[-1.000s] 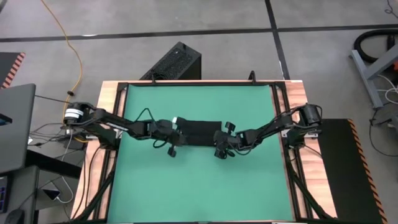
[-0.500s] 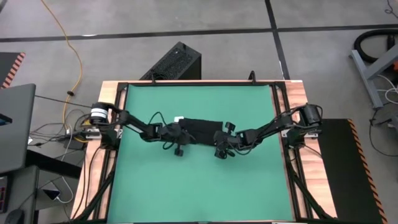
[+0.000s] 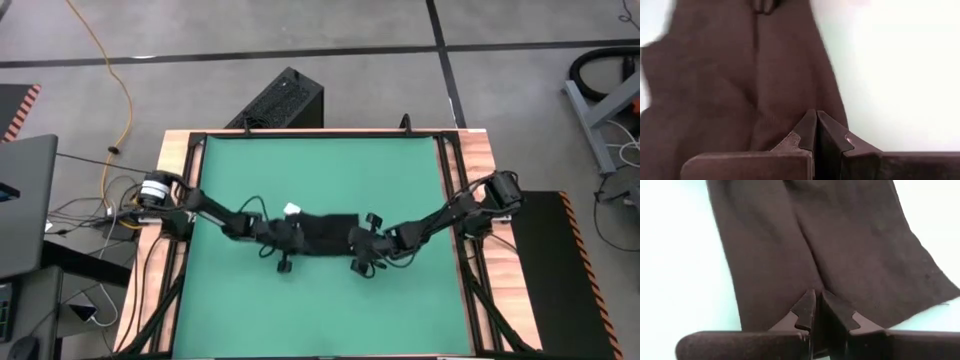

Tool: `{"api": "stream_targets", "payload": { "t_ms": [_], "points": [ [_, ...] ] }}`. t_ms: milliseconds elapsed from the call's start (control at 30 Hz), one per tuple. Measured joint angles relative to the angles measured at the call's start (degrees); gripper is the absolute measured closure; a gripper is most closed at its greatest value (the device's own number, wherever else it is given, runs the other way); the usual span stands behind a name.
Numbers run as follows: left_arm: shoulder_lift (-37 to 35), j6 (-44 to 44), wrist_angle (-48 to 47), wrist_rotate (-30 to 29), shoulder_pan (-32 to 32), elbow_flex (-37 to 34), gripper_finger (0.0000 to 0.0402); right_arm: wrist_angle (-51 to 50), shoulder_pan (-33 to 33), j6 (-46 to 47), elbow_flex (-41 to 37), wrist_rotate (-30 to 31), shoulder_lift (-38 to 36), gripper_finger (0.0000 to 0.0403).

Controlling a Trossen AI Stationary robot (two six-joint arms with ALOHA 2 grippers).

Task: Roll towel into tight, uniform cylinder
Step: Roll the towel

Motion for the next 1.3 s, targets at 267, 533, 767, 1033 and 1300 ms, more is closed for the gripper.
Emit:
{"api": "stream_targets", "payload": {
  "t_ms": [267,533,767,1033,1300],
  "points": [
    [0.3,-12.4,0.3,-20.4,-15.2,-0.1,0.0401,3.6,6.0,4.2,0.0,-0.9,0.1,0.0348],
    [0.2,-16.7,2.1,-26.5,-19.8,-0.4,0.0401,5.8,11.3,4.1,0.6,4.4,-0.8,0.0343],
    [0.1,-17.3,2.1,-26.6,-19.8,-0.4,0.0401,2.5,13.2,-5.8,4.3,10.8,-9.3,0.0315],
    [0.1,-16.9,2.4,-25.1,-18.9,-0.4,0.0401,7.9,19.1,-16.5,5.7,11.4,-9.7,0.0188],
    [0.0,-17.4,2.6,-24.1,-18.2,-0.3,0.0401,9.1,19.5,-16.5,8.3,14.8,1.6,0.0111]
  ]
}}
